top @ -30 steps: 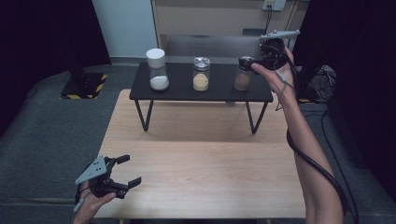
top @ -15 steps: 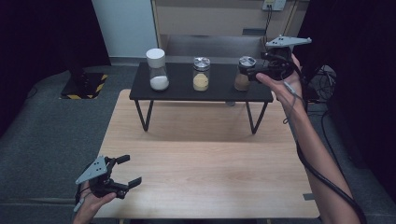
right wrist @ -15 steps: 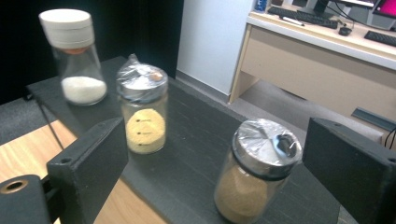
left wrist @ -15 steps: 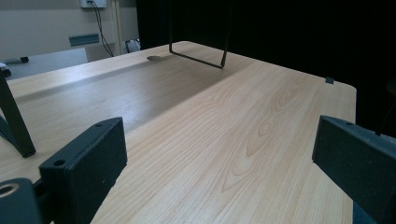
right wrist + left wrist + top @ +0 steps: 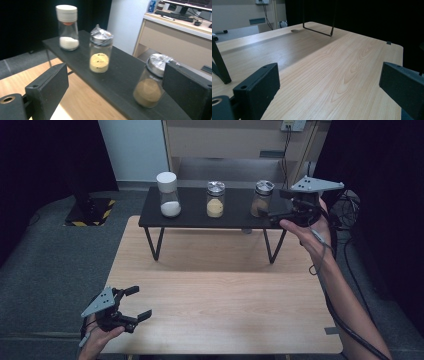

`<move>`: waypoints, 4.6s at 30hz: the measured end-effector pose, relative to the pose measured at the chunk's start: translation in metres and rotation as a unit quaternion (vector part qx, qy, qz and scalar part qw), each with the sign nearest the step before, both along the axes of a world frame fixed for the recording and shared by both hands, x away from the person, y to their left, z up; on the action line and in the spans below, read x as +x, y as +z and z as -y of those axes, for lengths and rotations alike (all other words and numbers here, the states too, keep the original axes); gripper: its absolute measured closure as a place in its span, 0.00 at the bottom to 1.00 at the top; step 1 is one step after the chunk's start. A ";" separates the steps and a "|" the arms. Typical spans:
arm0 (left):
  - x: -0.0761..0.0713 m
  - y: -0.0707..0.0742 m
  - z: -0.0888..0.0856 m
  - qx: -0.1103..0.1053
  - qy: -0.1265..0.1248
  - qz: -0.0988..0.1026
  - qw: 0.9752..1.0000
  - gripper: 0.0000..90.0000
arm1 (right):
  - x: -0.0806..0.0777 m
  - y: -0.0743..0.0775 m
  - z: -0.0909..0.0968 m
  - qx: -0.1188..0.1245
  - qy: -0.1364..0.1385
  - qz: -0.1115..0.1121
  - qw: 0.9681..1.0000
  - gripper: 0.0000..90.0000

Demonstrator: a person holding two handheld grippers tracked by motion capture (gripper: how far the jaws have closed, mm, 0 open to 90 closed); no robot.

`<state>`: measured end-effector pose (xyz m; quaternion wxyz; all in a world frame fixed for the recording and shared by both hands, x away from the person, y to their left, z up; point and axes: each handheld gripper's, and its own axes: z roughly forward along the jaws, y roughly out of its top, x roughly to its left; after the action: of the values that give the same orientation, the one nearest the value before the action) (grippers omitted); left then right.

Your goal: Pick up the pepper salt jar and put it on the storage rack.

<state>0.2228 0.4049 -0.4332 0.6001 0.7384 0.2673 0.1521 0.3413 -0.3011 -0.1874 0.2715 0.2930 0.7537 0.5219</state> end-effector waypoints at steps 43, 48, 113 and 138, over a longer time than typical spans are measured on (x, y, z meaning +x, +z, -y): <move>0.001 0.000 0.001 0.001 0.002 -0.002 1.000 0.02 | -0.083 -0.086 0.031 0.032 0.049 -0.009 0.998 0.07; 0.001 0.001 0.002 0.003 0.005 -0.002 1.000 0.02 | -0.086 -0.094 0.033 0.040 0.052 -0.013 0.998 0.07; 0.000 0.000 0.001 0.002 0.009 -0.004 1.000 0.02 | -0.137 -0.207 0.060 0.050 0.027 -0.065 0.996 0.06; -0.001 0.000 0.000 0.001 0.008 -0.001 1.000 0.02 | -0.131 -0.214 0.057 0.039 0.039 -0.071 0.996 0.07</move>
<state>0.2215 0.4050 -0.4330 0.5981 0.7371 0.2734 0.1561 0.2105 -0.3580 -0.4011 0.1849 0.3106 0.7611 0.5386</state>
